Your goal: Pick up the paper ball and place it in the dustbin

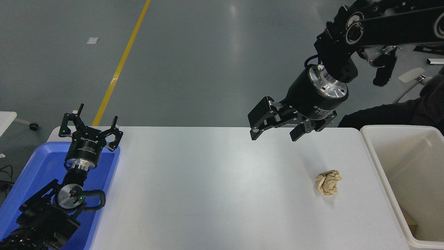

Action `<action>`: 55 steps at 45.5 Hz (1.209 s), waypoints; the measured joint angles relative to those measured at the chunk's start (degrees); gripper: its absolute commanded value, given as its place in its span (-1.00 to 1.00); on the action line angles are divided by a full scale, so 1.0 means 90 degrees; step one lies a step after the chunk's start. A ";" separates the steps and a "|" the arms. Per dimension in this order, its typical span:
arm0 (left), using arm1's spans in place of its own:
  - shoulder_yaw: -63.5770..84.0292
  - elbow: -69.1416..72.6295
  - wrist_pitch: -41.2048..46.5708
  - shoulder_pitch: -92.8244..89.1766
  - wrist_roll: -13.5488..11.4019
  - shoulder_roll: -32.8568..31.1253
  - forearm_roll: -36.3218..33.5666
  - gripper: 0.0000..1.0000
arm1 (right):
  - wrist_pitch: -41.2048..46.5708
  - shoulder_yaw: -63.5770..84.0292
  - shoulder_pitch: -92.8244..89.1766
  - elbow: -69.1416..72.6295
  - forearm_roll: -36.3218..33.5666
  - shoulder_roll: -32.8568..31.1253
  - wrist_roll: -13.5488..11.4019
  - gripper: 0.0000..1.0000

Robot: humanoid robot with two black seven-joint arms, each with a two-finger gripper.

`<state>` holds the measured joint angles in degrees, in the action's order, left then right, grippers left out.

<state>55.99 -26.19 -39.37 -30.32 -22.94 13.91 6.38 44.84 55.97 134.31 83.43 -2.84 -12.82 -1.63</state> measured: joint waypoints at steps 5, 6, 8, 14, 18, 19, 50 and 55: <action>0.0012 0.0000 0.0000 0.0007 0.0000 -0.0004 0.0000 1.00 | 0.0006 0.0023 -0.0043 0.0000 0.0003 0.0006 -0.0001 1.00; 0.0016 0.0000 0.0000 0.0009 0.0000 -0.0004 0.0001 1.00 | 0.0008 0.0028 -0.0069 -0.0001 0.0011 0.0005 -0.0002 1.00; 0.0019 0.0000 0.0000 0.0009 0.0001 -0.0004 0.0000 1.00 | 0.0009 0.0031 -0.0110 -0.0011 0.0021 -0.0002 -0.0002 1.00; 0.0009 0.0000 0.0000 0.0003 0.0004 -0.0004 0.0000 1.00 | 0.0011 0.0041 -0.0336 -0.0111 0.0109 -0.0028 -0.0003 1.00; 0.0006 0.0000 0.0000 -0.0004 0.0004 -0.0004 0.0000 1.00 | -0.0076 0.0047 -0.0597 -0.0268 0.0302 -0.0040 -0.0004 1.00; 0.0005 0.0000 0.0000 -0.0004 0.0004 -0.0003 0.0001 1.00 | -0.0098 0.0045 -0.0666 -0.0312 0.0357 -0.0044 -0.0003 1.00; 0.0000 0.0000 0.0000 -0.0009 -0.0001 -0.0003 -0.0005 1.00 | -0.1206 -0.0704 -0.4624 -0.2388 0.3526 -0.1054 0.0056 1.00; 0.0000 0.0000 0.0000 -0.0010 0.0000 -0.0003 -0.0007 1.00 | -0.1421 -0.0874 -0.5221 -0.2757 0.3882 -0.1172 0.0067 1.00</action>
<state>55.99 -26.19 -39.37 -30.41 -22.94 13.89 6.32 32.05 48.11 87.32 58.61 32.09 -23.37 -1.03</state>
